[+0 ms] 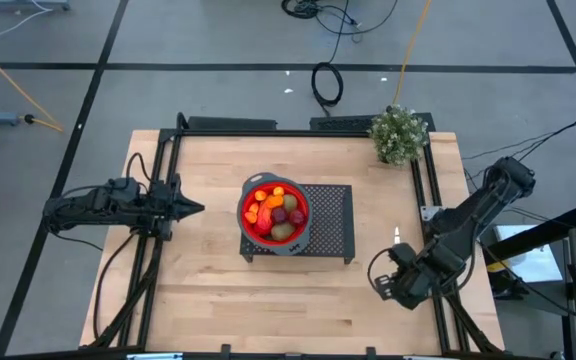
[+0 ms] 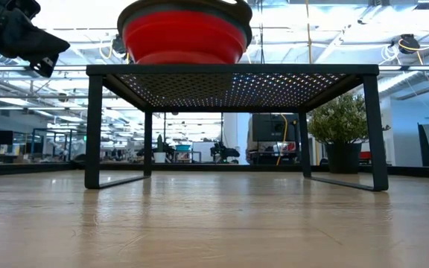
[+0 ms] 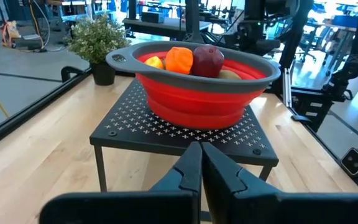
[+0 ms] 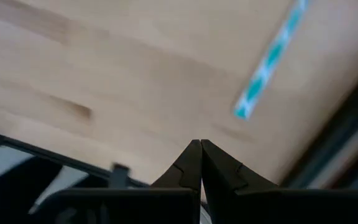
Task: Pick & Place Fruit
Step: Put the patterned blue table knife on the shelf beside of the red colander
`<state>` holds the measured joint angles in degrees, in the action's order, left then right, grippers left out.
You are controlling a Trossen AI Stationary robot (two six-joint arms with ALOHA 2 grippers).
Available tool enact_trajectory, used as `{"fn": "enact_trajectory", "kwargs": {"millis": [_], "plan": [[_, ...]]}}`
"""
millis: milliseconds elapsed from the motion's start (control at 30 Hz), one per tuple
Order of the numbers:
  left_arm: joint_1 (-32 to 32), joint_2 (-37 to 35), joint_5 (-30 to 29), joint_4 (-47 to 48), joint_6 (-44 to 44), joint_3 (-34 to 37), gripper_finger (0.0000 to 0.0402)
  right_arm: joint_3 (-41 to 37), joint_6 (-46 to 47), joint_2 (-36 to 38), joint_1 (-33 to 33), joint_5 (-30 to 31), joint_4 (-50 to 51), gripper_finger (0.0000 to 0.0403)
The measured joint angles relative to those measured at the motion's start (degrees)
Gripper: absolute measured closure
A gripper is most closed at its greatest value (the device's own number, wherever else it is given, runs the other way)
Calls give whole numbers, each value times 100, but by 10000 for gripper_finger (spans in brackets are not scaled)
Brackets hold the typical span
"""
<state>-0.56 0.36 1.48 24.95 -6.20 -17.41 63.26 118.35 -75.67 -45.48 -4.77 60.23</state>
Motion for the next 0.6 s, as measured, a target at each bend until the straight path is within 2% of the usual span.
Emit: {"fn": "enact_trajectory", "kwargs": {"millis": [200,600], "plan": [[0,0,-2,0,35,0,394,0,116,-336,-151,-876,-31,403],[-2,0,0,-146,160,-4,398,0,72,-407,-226,-405,-17,403]]}}
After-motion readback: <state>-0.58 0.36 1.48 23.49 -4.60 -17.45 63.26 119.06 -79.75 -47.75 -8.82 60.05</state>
